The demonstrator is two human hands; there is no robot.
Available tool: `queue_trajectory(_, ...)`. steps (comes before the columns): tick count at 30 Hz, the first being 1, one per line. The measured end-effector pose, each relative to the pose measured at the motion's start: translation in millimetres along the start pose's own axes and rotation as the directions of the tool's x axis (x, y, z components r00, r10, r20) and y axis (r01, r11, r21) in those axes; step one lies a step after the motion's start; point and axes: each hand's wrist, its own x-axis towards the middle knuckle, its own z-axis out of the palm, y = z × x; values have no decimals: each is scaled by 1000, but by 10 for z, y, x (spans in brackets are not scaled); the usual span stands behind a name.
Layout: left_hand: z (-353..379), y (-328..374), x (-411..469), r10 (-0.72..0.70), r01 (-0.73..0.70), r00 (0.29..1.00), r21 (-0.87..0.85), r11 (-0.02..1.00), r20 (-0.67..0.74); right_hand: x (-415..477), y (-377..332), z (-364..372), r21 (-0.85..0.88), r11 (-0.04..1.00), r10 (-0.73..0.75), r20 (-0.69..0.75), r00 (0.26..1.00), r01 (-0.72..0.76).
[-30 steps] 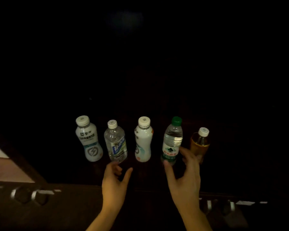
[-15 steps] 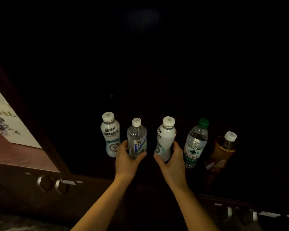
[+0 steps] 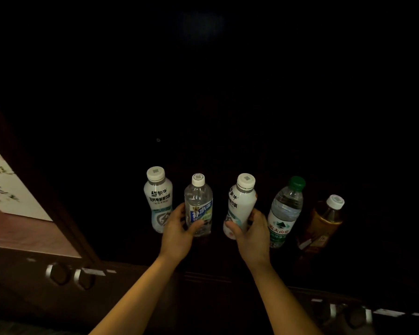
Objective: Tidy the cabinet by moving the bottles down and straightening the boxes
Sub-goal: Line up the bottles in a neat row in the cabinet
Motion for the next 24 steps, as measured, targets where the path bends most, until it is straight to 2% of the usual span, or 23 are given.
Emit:
queue_trajectory(5,-50,-51,54,-32,34,997,-32,999,68,-37,52,-41,107,994,9,83,997,-18)
queue_trajectory(14,-111,-62,96,-8,15,981,-35,999,196,0,126,-115,93,996,-8,207,978,-11)
queue_trajectory(24,-170,-12,145,1,0,965,-2,1000,264,46,129,-148,44,999,-17,297,955,4)
